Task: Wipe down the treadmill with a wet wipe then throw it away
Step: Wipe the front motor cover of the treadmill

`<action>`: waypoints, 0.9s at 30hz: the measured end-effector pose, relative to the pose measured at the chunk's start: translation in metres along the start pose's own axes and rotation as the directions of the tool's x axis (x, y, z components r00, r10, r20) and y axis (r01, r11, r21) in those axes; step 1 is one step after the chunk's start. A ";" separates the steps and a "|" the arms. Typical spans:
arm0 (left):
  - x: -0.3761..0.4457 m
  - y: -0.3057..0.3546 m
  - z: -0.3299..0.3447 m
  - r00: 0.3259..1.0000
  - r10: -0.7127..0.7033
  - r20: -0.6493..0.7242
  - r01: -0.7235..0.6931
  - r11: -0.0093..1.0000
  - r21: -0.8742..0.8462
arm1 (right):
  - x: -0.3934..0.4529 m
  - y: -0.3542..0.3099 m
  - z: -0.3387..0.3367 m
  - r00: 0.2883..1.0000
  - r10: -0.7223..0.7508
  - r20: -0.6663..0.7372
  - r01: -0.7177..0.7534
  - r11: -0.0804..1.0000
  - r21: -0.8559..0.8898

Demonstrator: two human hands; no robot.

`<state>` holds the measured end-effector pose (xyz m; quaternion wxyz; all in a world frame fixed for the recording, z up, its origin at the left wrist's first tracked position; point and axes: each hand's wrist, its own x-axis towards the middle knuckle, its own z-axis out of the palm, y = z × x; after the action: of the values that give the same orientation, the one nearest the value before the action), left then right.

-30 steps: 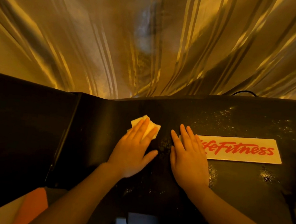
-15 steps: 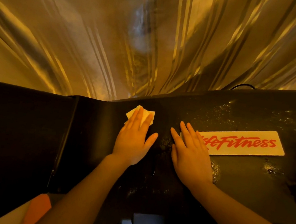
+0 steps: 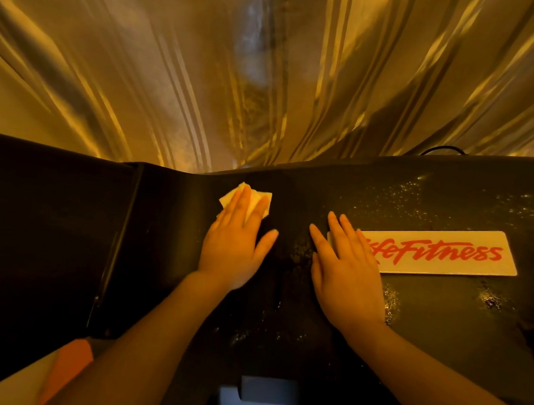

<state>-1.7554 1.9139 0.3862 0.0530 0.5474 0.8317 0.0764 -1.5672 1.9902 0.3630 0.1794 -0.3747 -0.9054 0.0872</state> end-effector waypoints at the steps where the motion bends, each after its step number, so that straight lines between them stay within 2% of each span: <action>1: 0.007 -0.002 -0.002 0.999 -0.030 0.022 0.030 1.000 -0.001 | 0.000 0.000 0.000 1.000 0.000 0.001 0.000 1.000 -0.004; 8: 0.002 0.005 -0.003 0.995 -0.089 0.037 0.090 0.995 -0.031 | 0.000 0.000 -0.002 1.000 0.008 0.019 -0.008 1.000 0.011; 13: -0.039 0.003 0.009 0.999 0.023 -0.028 -0.022 1.000 0.016 | 0.000 0.000 -0.002 1.000 0.011 0.029 -0.011 1.000 0.009; 20: -0.045 -0.004 0.010 0.999 0.031 -0.031 -0.030 0.999 0.036 | 0.000 0.000 -0.002 1.000 0.009 0.029 -0.009 1.000 0.016; 27: 0.007 -0.012 -0.005 0.993 -0.113 0.015 0.113 0.993 0.017 | 0.000 -0.001 -0.004 0.999 0.004 0.036 -0.005 0.999 0.031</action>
<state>-1.7697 1.9158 0.3885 0.0595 0.5004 0.8615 0.0624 -1.5664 1.9893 0.3669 0.1686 -0.3723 -0.9062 0.1086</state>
